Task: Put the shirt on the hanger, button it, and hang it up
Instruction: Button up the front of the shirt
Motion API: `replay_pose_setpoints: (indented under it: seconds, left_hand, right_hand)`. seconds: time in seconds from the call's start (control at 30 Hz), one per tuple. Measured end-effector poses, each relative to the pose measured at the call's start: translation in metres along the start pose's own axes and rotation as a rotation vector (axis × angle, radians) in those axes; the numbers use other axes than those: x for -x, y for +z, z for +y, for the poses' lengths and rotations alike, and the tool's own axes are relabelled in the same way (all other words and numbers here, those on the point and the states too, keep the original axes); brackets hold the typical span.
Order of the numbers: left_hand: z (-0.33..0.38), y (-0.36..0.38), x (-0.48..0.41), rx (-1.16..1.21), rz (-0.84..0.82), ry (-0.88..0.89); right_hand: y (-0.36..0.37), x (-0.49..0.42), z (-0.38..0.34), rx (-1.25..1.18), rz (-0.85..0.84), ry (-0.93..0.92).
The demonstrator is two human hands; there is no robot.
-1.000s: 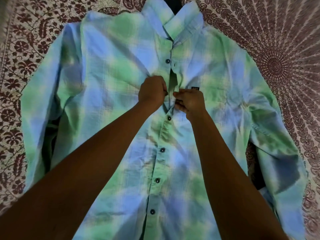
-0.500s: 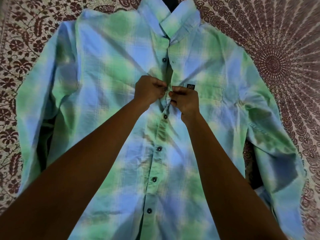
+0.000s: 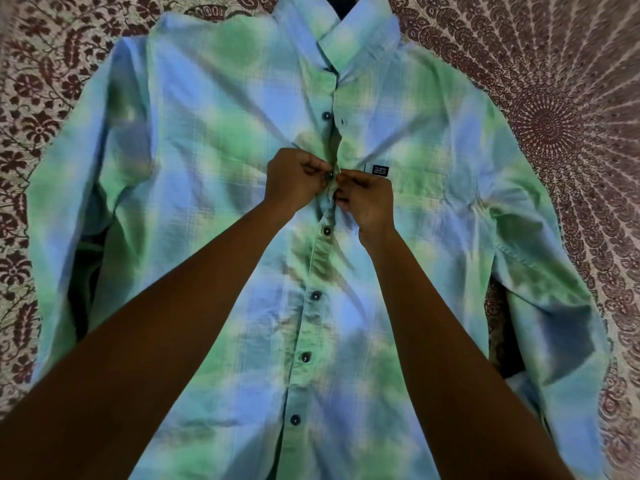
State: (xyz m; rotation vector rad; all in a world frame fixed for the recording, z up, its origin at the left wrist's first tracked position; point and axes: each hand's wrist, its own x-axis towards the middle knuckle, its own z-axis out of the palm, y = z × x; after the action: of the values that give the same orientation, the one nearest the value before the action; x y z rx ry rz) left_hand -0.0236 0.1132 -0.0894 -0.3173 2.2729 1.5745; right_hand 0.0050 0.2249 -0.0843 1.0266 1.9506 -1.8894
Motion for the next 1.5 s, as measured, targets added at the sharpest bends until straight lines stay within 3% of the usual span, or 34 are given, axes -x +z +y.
replay_pose_setpoints:
  seconds: [0.17, 0.47, 0.6, 0.87, 1.0, 1.23, 1.33, 1.5]
  left_hand:
    - [-0.001, -0.001, -0.002, 0.03, -0.042, -0.039]
    - [0.003, -0.005, -0.002, 0.076, -0.045, -0.168]
    - [0.002, -0.002, 0.0, 0.018, -0.019, -0.105]
    - [-0.009, -0.002, -0.001, 0.053, 0.027, -0.09]
    - [-0.013, -0.001, -0.001, 0.029, 0.047, -0.04]
    - [-0.009, -0.003, -0.002, 0.087, 0.022, -0.105]
    - [-0.009, -0.003, -0.004, -0.008, 0.015, -0.011]
    - [-0.016, -0.001, 0.003, -0.016, 0.012, 0.12]
  right_hand:
    - [-0.007, 0.0, 0.001, -0.02, -0.065, -0.004]
    - [0.0, -0.007, -0.002, 0.196, 0.011, -0.134]
    - [0.004, -0.007, 0.003, 0.273, 0.04, -0.186]
    - [-0.002, -0.011, 0.007, 0.172, -0.014, -0.177]
    - [-0.001, -0.014, 0.005, 0.279, -0.02, -0.223]
    - [-0.001, -0.005, 0.004, 0.426, -0.028, -0.372]
    - [-0.007, -0.01, 0.001, 0.357, -0.084, -0.283]
    - [-0.006, -0.016, -0.014, 0.188, -0.162, 0.044]
